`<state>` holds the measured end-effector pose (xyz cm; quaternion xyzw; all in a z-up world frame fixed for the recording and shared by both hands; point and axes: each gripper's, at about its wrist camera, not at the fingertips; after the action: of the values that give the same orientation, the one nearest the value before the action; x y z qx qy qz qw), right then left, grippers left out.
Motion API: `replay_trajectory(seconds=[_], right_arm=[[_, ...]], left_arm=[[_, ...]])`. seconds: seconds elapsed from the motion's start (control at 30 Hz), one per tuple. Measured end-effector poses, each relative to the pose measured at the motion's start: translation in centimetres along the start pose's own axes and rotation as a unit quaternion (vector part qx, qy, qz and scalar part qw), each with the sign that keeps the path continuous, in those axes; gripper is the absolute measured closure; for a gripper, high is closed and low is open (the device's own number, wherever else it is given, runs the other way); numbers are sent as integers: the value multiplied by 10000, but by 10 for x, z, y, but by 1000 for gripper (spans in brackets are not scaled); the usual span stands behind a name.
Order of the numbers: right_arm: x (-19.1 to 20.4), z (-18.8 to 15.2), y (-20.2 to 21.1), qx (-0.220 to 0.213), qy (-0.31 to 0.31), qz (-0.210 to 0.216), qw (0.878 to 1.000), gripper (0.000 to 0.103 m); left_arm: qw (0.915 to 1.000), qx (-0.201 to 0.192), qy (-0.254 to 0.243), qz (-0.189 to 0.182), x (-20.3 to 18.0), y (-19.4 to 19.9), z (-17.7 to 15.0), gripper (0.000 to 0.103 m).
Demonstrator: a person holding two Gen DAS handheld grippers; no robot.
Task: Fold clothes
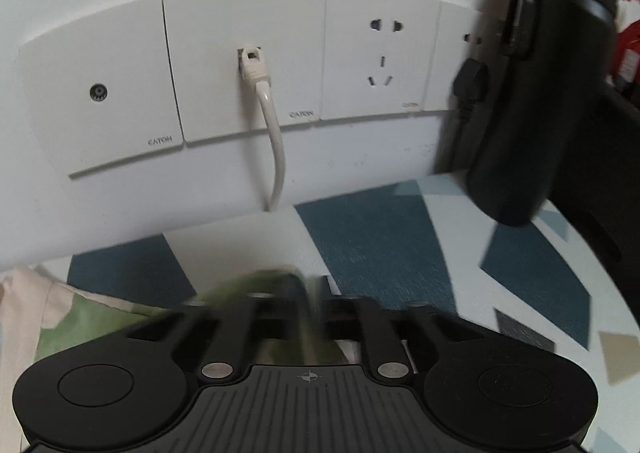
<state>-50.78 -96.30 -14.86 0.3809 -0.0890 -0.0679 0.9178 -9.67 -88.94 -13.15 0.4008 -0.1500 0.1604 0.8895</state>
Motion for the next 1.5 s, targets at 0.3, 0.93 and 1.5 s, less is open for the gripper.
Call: replay_trajectory(seconds=[0.3,0.93,1.5], right_arm=[[37,-20,62,-241,462,1292,9903,50],[59,-27,23,63,630,1176,9910,50],[48,-13,7,20,751,284,9968,54]], left_arm=[[9984,-125,-397,373,27,0,-18,18],[9894,-762,-1030,-687,6,-40,27,97],[9989,-316,-331,81,23,-35,9,98]])
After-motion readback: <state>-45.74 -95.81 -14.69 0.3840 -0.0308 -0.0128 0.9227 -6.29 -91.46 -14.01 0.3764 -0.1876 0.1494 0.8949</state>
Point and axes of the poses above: each gripper's, at about its wrist camera, not at the fingertips, and y roughly against the way its jaws point, x to its left, z to its top, and after that the axes turned 10 degrees about z, right-handed
